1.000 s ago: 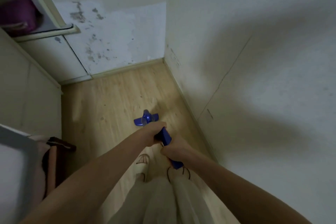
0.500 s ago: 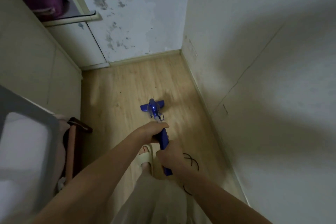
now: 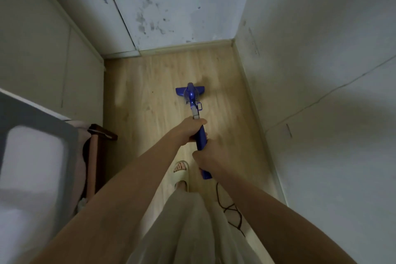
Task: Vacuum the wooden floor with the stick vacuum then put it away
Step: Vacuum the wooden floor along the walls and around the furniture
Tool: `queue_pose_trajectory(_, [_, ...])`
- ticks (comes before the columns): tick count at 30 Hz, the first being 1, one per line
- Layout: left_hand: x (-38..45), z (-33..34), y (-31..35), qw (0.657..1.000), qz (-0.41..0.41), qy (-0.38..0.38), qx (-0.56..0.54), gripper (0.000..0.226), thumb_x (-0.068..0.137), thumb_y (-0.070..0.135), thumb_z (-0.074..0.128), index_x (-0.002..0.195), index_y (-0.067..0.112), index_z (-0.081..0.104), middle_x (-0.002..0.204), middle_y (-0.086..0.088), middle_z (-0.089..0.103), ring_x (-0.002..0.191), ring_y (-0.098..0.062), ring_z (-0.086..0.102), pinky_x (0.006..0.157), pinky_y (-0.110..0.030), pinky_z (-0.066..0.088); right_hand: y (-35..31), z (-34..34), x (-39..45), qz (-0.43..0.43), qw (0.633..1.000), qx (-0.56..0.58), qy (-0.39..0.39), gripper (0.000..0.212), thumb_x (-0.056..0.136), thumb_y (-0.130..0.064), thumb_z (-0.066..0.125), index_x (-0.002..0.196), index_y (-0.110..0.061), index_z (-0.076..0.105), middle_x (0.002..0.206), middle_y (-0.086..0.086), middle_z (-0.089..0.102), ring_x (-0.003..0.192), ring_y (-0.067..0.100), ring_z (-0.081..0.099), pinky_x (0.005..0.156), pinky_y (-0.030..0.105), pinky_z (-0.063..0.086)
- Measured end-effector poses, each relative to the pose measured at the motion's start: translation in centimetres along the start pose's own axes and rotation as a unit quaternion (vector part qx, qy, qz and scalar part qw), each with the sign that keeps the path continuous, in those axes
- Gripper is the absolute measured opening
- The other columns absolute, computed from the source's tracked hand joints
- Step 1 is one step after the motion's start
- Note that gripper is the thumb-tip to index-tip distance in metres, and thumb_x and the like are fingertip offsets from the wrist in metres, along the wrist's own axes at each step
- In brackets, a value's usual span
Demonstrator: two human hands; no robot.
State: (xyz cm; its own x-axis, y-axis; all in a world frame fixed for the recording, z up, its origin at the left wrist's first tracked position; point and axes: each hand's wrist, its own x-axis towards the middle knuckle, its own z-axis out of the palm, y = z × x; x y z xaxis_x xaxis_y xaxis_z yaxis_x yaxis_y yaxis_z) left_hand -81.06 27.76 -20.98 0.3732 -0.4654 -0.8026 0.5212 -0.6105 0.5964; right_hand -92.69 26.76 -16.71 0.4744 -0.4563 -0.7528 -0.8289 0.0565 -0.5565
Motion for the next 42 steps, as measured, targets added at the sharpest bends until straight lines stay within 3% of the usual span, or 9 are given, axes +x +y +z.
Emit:
queue_pose_trajectory(5, [5.1,-2.2,4.9,1.0,-0.004,-0.009,0.025,0.017,0.097,0.02,0.055,0.107,0.01,0.047,0.086,-0.009,0.057,0.08,-0.025,0.06,0.081,-0.04,0.053,-4.2,-0.6,5.9,0.003,1.0,0.025,0.016,0.026,0.084,0.001,0.053,0.1,-0.017,0.043,0.08,0.012,0.054,0.068,0.024,0.052,0.058,0.033,0.049])
queue_pose_trajectory(8, [8.0,-3.4,7.6,0.999,-0.011,-0.022,0.033,0.009,0.096,0.018,0.055,0.097,0.013,0.047,0.09,-0.011,0.056,0.089,-0.029,0.057,0.092,-0.044,0.051,-6.4,-1.0,9.2,0.022,0.999,0.027,0.028,0.027,0.085,-0.001,0.054,0.106,-0.014,0.045,0.082,0.013,0.057,0.062,0.022,0.054,0.052,0.032,0.049])
queue_pose_trajectory(12, [11.4,-4.6,10.9,0.999,-0.011,-0.022,0.038,0.015,0.097,0.016,0.053,0.084,0.015,0.044,0.09,-0.013,0.055,0.09,-0.029,0.055,0.095,-0.045,0.05,-9.2,-1.7,13.4,0.039,0.998,0.034,0.034,0.029,0.086,-0.002,0.053,0.111,-0.014,0.045,0.082,0.013,0.059,0.052,0.02,0.054,0.043,0.029,0.047])
queue_pose_trajectory(19, [15.0,-7.1,14.3,0.999,-0.005,-0.016,0.038,0.009,0.096,0.016,0.054,0.098,0.012,0.046,0.09,-0.012,0.055,0.091,-0.029,0.056,0.097,-0.048,0.049,-12.8,-2.0,17.2,0.015,0.999,0.026,0.029,0.027,0.089,-0.004,0.054,0.112,-0.013,0.043,0.079,0.008,0.057,0.052,0.015,0.053,0.034,0.017,0.042])
queue_pose_trajectory(24, [14.3,-7.6,13.4,0.998,-0.008,-0.033,0.05,0.02,0.094,0.014,0.055,0.11,0.013,0.043,0.085,-0.009,0.055,0.089,-0.028,0.057,0.096,-0.049,0.05,-12.3,-0.7,16.4,0.031,0.998,0.032,0.032,0.027,0.086,-0.004,0.055,0.108,-0.015,0.043,0.081,0.008,0.057,0.055,0.016,0.054,0.044,0.024,0.046])
queue_pose_trajectory(29, [12.0,-7.5,11.6,0.998,-0.013,-0.056,0.034,0.02,0.092,0.011,0.056,0.107,0.013,0.042,0.083,-0.008,0.054,0.08,-0.025,0.055,0.094,-0.048,0.051,-10.7,0.0,13.8,0.046,0.998,0.041,0.027,0.024,0.086,-0.006,0.057,0.104,-0.016,0.043,0.081,0.007,0.056,0.058,0.016,0.054,0.047,0.024,0.045])
queue_pose_trajectory(33, [9.1,-6.3,9.7,0.997,-0.018,-0.061,0.037,0.017,0.093,0.01,0.055,0.103,0.013,0.041,0.083,-0.009,0.053,0.074,-0.023,0.055,0.087,-0.044,0.053,-8.6,0.4,11.4,0.053,0.998,0.026,0.018,0.025,0.085,-0.005,0.058,0.102,-0.016,0.044,0.088,0.01,0.058,0.071,0.022,0.057,0.06,0.03,0.052])
queue_pose_trajectory(36, [6.7,-4.9,8.1,0.997,-0.014,-0.063,0.046,0.013,0.094,0.012,0.054,0.094,0.013,0.041,0.085,-0.011,0.053,0.073,-0.023,0.055,0.074,-0.037,0.054,-6.6,0.1,9.2,0.061,0.998,0.023,0.009,0.031,0.085,-0.005,0.058,0.111,-0.014,0.044,0.087,0.01,0.059,0.065,0.02,0.056,0.055,0.029,0.05])
queue_pose_trajectory(42, [1.7,-1.0,4.4,0.998,-0.006,-0.056,0.034,0.014,0.096,0.016,0.054,0.086,0.01,0.046,0.087,-0.013,0.055,0.081,-0.026,0.056,0.085,-0.04,0.053,-2.1,-1.7,3.8,0.061,0.998,0.006,-0.009,0.03,0.085,-0.005,0.057,0.113,-0.012,0.045,0.077,0.007,0.056,0.055,0.017,0.054,0.05,0.03,0.05])
